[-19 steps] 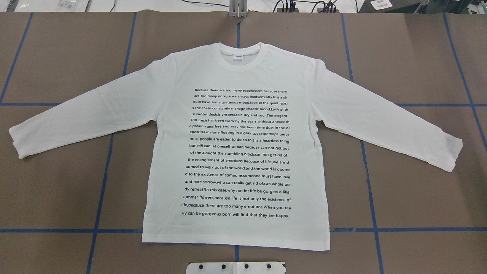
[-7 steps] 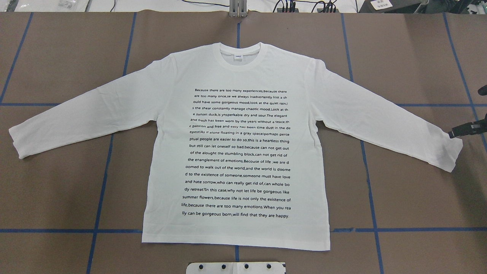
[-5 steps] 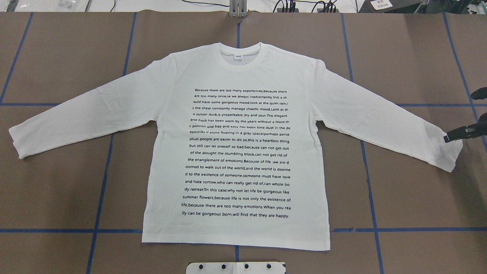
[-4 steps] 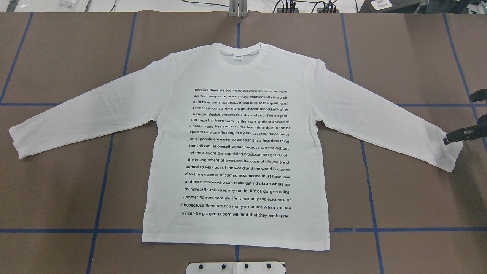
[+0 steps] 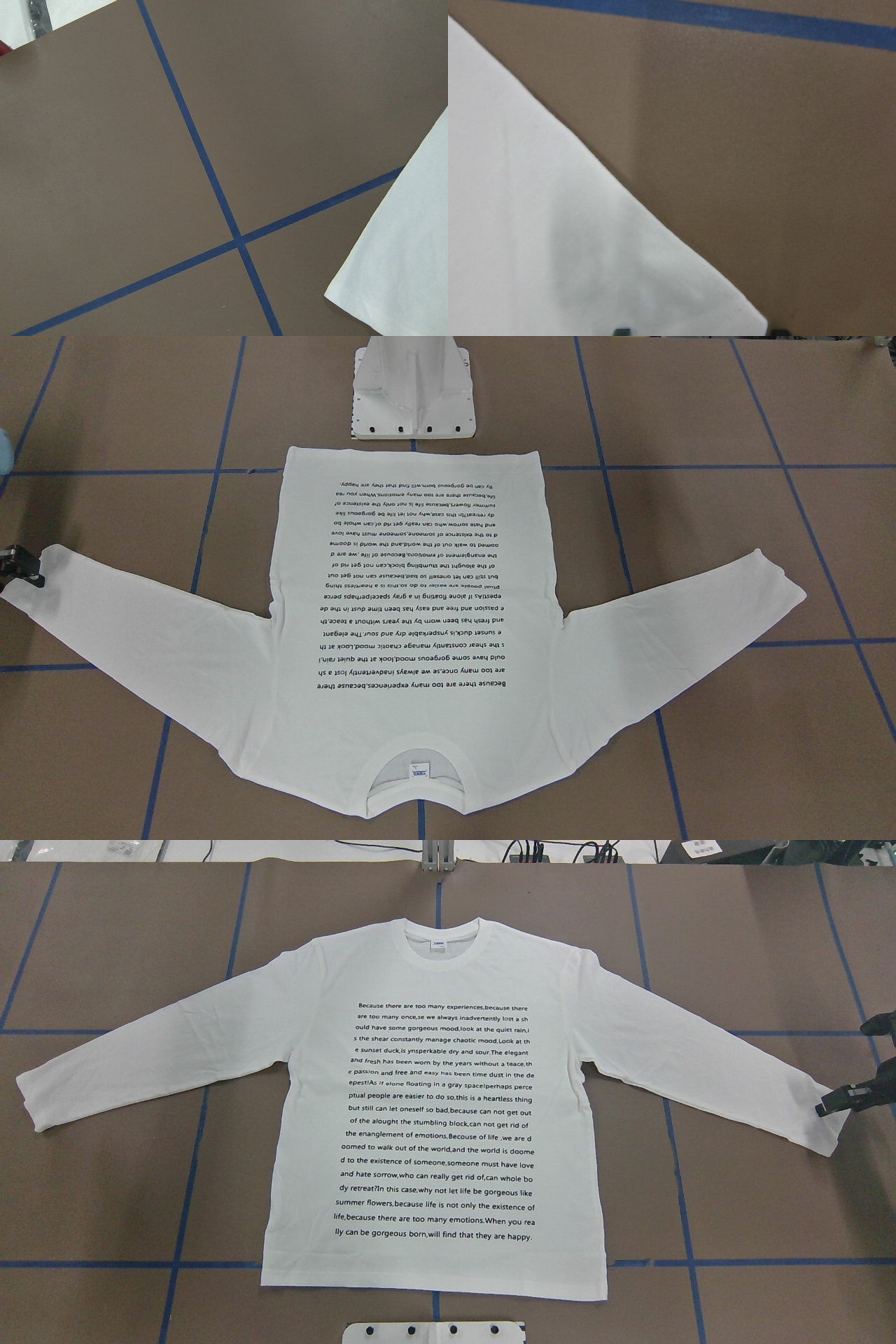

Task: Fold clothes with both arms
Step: 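Move the right gripper toward the cuff of the sleeve nearest it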

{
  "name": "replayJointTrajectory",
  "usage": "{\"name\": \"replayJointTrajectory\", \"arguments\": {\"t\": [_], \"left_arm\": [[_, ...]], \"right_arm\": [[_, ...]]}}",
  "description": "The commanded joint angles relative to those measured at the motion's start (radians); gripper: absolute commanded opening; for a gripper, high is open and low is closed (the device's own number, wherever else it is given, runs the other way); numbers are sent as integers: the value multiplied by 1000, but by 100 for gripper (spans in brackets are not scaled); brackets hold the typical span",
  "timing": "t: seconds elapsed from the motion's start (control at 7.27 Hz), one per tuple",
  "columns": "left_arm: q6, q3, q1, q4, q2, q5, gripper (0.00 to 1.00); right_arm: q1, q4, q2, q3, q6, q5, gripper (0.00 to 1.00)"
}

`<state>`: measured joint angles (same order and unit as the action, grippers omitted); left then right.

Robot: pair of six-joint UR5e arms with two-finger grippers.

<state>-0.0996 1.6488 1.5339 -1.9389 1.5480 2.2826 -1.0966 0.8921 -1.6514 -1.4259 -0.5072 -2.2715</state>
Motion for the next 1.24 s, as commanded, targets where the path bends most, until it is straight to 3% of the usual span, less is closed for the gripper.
{"name": "replayJointTrajectory", "arguments": {"t": [0.0, 0.69, 1.1], "left_arm": [[1, -3, 0, 0, 4, 0, 100], [1, -10, -1, 3, 6, 0, 100], [7, -14, -1, 3, 9, 0, 100]], "right_arm": [[1, 2, 8, -1, -1, -6, 44], [-11, 86, 21, -60, -1, -13, 32], [-11, 94, 5, -65, -1, -10, 33]]}}
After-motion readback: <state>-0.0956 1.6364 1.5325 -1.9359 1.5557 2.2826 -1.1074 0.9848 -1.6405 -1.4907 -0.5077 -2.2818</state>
